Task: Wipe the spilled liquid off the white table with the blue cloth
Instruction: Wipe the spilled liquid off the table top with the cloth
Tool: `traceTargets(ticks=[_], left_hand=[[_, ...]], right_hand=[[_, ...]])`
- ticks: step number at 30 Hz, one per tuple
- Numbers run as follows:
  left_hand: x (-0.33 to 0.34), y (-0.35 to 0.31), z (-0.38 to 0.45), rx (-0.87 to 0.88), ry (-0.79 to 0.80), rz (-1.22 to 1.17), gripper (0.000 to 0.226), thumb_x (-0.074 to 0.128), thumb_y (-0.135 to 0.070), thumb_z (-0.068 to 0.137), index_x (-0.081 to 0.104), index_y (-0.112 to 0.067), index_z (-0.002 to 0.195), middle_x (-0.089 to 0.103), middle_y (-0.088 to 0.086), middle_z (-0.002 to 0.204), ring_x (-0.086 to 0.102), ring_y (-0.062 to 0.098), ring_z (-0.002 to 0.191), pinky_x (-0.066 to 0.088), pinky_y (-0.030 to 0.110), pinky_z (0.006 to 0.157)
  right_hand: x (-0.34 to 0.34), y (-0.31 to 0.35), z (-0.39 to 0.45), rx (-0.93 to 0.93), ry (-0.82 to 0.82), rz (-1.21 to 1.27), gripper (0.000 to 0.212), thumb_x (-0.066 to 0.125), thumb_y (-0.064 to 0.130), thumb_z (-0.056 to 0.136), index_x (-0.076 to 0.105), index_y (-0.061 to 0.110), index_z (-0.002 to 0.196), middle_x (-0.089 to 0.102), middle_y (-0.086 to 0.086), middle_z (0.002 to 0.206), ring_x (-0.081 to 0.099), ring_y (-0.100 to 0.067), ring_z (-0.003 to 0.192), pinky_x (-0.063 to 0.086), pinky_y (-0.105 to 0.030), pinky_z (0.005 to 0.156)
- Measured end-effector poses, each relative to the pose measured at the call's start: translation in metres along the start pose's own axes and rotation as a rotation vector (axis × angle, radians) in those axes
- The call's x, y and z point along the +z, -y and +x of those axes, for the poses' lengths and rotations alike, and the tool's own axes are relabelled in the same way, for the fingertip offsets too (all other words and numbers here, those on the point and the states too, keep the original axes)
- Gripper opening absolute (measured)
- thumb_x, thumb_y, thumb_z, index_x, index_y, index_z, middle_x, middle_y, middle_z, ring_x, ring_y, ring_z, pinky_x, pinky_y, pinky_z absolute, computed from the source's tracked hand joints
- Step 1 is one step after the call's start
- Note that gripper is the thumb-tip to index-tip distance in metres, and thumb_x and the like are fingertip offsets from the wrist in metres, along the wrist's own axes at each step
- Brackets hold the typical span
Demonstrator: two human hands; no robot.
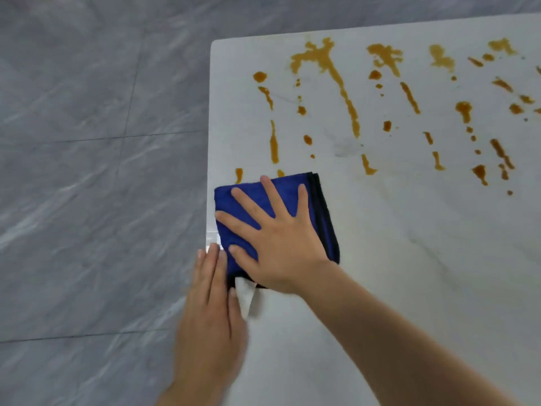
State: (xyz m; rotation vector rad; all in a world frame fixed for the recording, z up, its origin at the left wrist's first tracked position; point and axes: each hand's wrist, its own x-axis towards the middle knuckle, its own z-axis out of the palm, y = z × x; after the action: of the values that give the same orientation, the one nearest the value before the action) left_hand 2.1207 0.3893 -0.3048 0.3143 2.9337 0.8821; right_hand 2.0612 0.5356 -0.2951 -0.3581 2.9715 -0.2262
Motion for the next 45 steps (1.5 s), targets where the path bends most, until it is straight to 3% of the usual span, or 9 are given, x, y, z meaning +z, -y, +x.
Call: traceTargets(ticks=[6,9,12,18,25,29,33,39,45], left_hand=[[0.003,0.002,-0.001,0.025,-0.007,0.032,0.055,0.021,-0.031,0.092,0.026,-0.012,0.143,0.018,-0.006,0.152,0.012,0.012,0.143,0.035,0.039,0.108],[0.003,0.003,0.0,0.077,-0.008,0.042,0.052,0.026,-0.026,0.091,0.044,-0.006,0.135,0.027,0.001,0.15,0.018,0.018,0.142,0.037,0.03,0.107],[0.003,0.004,0.001,0.06,-0.025,-0.031,0.052,0.027,-0.024,0.09,0.044,-0.001,0.133,0.029,0.006,0.147,0.02,0.024,0.141,0.02,0.021,0.111],[0.001,0.002,0.002,0.091,-0.033,0.081,0.057,0.017,-0.032,0.096,0.049,0.002,0.129,0.037,0.015,0.144,0.029,0.039,0.134,0.039,0.048,0.1],[-0.001,0.002,0.0,0.085,-0.02,0.089,0.051,0.028,-0.026,0.091,0.042,-0.001,0.133,0.035,0.011,0.145,0.027,0.027,0.138,0.032,0.036,0.106],[-0.002,0.002,0.001,0.091,0.002,0.111,0.052,0.022,-0.029,0.094,0.042,-0.003,0.134,0.034,0.01,0.146,0.025,0.024,0.139,0.041,0.039,0.102],[-0.001,0.002,0.001,0.078,0.012,0.073,0.052,0.024,-0.03,0.093,0.039,-0.004,0.136,0.03,0.006,0.147,0.019,0.016,0.138,0.027,0.029,0.107],[0.001,-0.001,0.0,0.028,0.0,0.068,0.055,0.024,-0.031,0.09,0.037,-0.007,0.138,0.026,0.0,0.148,0.015,0.009,0.139,0.033,0.033,0.108],[0.001,-0.001,0.0,0.066,-0.006,0.073,0.054,0.027,-0.03,0.091,0.038,-0.005,0.137,0.028,0.003,0.148,0.019,0.012,0.139,0.025,0.025,0.107]], right_hand=[[-0.004,-0.008,0.02,0.265,0.002,-0.029,0.058,0.002,0.058,0.086,-0.002,0.045,0.143,-0.007,0.008,0.157,-0.017,-0.032,0.142,-0.008,-0.07,0.102],[0.002,0.005,-0.01,0.334,-0.03,-0.027,0.06,0.004,0.057,0.088,0.006,0.04,0.145,0.003,0.003,0.158,-0.008,-0.037,0.142,0.0,-0.072,0.102],[0.004,0.017,-0.032,0.227,0.003,-0.042,0.055,0.021,0.055,0.09,0.031,0.037,0.141,0.026,0.0,0.154,0.015,-0.042,0.14,0.012,-0.075,0.098],[0.0,-0.015,0.004,0.253,-0.02,-0.037,0.059,0.0,0.062,0.085,0.0,0.047,0.142,-0.004,0.008,0.158,-0.014,-0.032,0.142,-0.007,-0.07,0.102],[-0.01,-0.089,-0.014,0.559,-0.019,0.016,0.059,-0.001,0.067,0.083,-0.005,0.052,0.14,-0.008,0.014,0.156,-0.016,-0.025,0.142,-0.001,-0.069,0.104],[-0.018,-0.132,-0.062,0.688,0.036,0.034,0.057,-0.002,0.069,0.081,-0.02,0.058,0.133,-0.016,0.016,0.155,-0.022,-0.019,0.141,-0.003,-0.066,0.107],[-0.022,-0.129,-0.097,0.782,0.093,0.066,0.06,-0.002,0.07,0.078,-0.023,0.055,0.133,-0.029,0.018,0.148,-0.026,-0.018,0.14,-0.004,-0.066,0.108],[-0.008,-0.091,-0.097,0.569,0.122,0.02,0.057,-0.011,0.069,0.078,-0.037,0.052,0.126,-0.04,0.017,0.141,-0.033,-0.027,0.136,-0.006,-0.066,0.106],[-0.017,-0.127,-0.064,0.542,0.047,0.01,0.061,-0.004,0.07,0.08,-0.011,0.053,0.138,-0.012,0.014,0.156,-0.019,-0.027,0.142,-0.002,-0.07,0.104]])
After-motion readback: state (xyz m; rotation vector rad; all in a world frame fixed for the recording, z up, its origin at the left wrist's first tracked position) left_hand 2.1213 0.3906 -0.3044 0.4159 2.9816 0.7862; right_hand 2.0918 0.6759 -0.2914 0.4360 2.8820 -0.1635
